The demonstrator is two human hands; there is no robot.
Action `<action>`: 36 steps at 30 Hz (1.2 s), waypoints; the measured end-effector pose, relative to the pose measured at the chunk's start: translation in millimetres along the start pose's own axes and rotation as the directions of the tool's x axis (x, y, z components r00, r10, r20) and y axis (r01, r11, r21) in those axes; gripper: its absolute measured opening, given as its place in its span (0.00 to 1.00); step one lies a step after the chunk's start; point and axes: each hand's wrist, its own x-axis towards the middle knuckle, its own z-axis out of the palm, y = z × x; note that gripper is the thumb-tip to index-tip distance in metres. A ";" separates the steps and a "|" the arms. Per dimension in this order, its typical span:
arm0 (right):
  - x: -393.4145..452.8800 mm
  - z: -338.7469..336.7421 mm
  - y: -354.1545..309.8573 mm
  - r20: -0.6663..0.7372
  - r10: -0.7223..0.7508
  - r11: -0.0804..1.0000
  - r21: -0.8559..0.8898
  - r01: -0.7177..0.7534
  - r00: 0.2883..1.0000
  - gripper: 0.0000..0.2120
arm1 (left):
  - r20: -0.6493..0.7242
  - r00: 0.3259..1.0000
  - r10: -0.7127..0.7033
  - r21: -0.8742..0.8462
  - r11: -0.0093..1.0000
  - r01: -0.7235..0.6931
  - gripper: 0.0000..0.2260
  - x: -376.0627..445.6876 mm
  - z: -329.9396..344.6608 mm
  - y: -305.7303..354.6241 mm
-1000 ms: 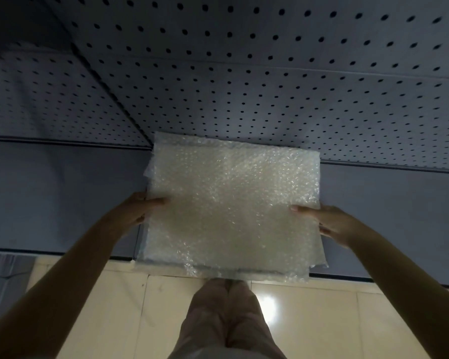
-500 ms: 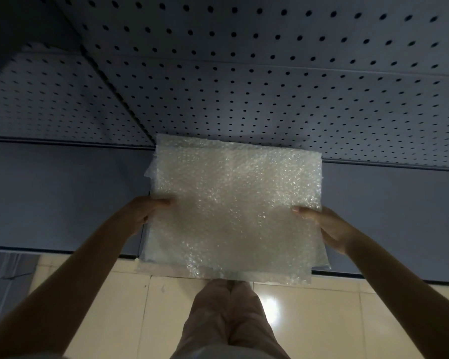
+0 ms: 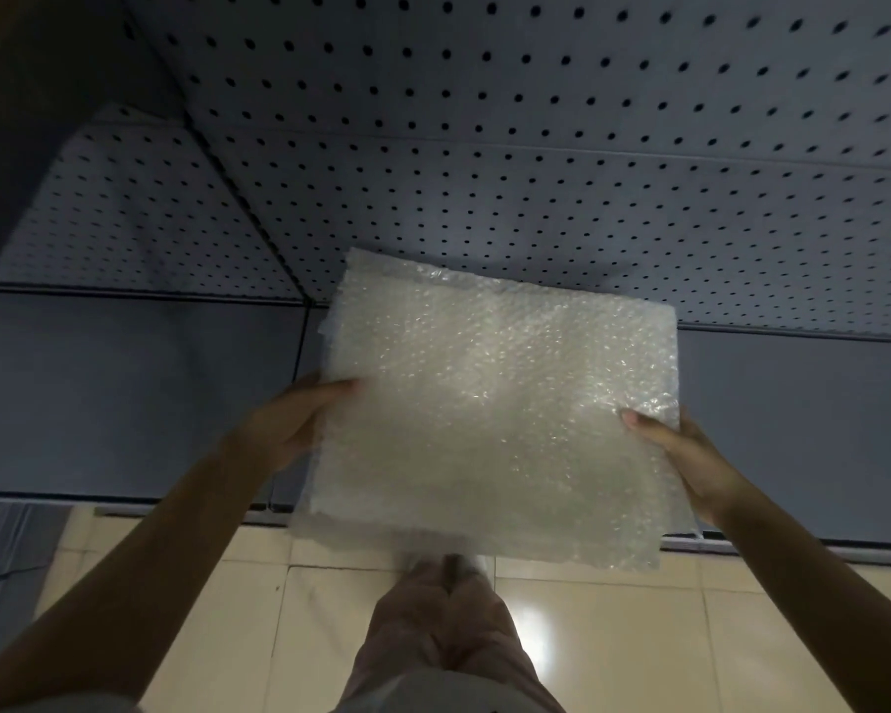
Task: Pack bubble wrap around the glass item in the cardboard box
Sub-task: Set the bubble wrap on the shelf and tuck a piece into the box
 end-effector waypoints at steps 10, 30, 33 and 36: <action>-84.4 -72.0 22.2 -0.260 -0.020 0.998 0.058 0.036 0.965 0.20 | 0.326 0.945 -0.004 0.169 0.984 -0.054 0.20 -1.1 93.3 26.9; -293.8 -186.2 154.5 -0.877 0.070 0.863 0.292 0.413 0.475 0.21 | 0.592 0.802 -0.079 0.580 0.732 -0.357 0.15 -11.6 419.8 -44.1; -321.0 -203.0 169.0 -0.905 0.090 0.852 0.286 0.439 0.415 0.23 | 0.640 0.762 -0.099 0.583 0.709 -0.397 0.12 -25.3 465.8 -58.7; -343.8 -215.9 181.1 -0.933 0.090 0.859 0.250 0.448 0.349 0.26 | 0.681 0.723 -0.113 0.576 0.692 -0.435 0.12 -40.2 507.9 -72.3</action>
